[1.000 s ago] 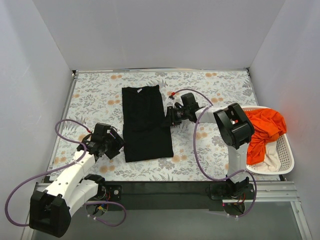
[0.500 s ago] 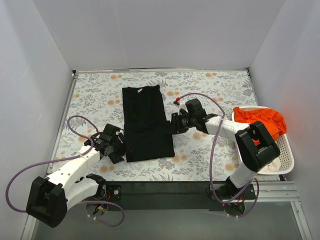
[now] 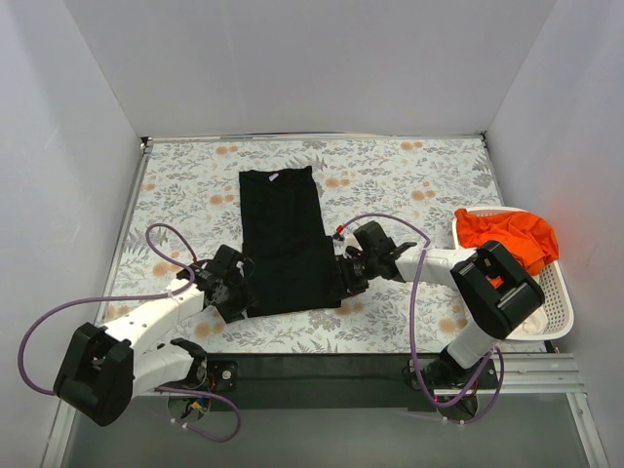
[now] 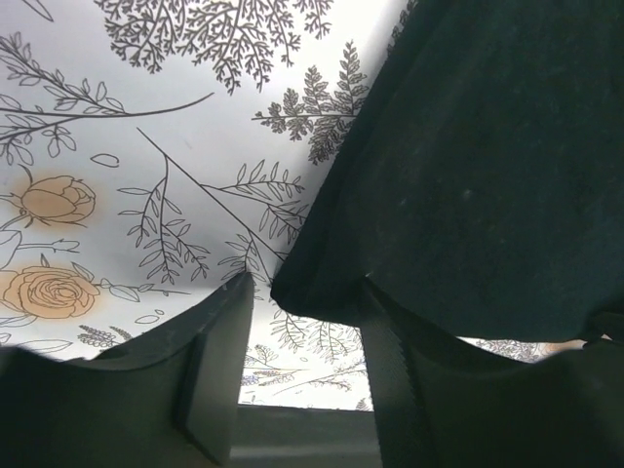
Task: Fold and stack the t-shirts
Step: Fold the tshirt
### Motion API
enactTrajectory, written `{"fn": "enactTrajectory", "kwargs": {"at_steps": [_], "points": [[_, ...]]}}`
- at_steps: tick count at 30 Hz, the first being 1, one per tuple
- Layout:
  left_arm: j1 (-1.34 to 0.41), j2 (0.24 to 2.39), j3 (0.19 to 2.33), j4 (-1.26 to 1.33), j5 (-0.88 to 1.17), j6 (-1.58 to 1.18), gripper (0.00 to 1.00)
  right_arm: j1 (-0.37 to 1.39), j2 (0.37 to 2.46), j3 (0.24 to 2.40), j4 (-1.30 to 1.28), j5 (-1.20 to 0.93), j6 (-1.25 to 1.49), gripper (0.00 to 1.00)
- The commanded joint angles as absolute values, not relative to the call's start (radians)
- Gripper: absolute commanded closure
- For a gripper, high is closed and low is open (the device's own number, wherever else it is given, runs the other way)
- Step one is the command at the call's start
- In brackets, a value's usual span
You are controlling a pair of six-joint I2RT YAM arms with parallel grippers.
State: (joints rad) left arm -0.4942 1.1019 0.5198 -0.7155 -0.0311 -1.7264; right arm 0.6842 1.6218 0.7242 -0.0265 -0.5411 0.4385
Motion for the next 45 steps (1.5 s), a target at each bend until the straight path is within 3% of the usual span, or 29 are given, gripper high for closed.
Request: {"fn": "enactTrajectory", "kwargs": {"at_steps": [1,7,12,16,22,28,42,45], "points": [[-0.506,1.085,0.552,-0.75,-0.077,-1.738,0.57,0.687,1.631,0.716,-0.126,-0.48,0.41,0.68],[-0.529,0.96,0.606,-0.759,-0.029,-1.736,0.62,0.69,1.529,0.724,-0.014,-0.616,0.382,0.68],[-0.535,0.951,0.568,-0.594,0.142,-1.732,0.84,0.747,1.594,0.796,0.147,-0.755,0.457,0.71],[-0.535,1.034,0.529,-0.551,0.138,-1.739,0.93,0.836,1.704,0.893,0.222,-0.781,0.48,0.8],[-0.534,1.121,0.431,-0.551,0.086,-1.856,0.93,0.876,1.888,0.983,0.259,-0.833,0.512,0.93],[-0.505,1.085,0.342,-0.604,0.012,-1.911,0.89,0.836,1.994,0.924,0.261,-0.813,0.546,0.99],[-0.472,1.028,0.327,-0.641,-0.025,-1.925,0.89,0.5,1.786,0.594,0.247,-0.834,0.46,0.99],[-0.472,1.011,0.342,-0.65,-0.025,-1.921,0.86,0.454,1.721,0.546,0.142,-0.796,0.413,0.99]]}}
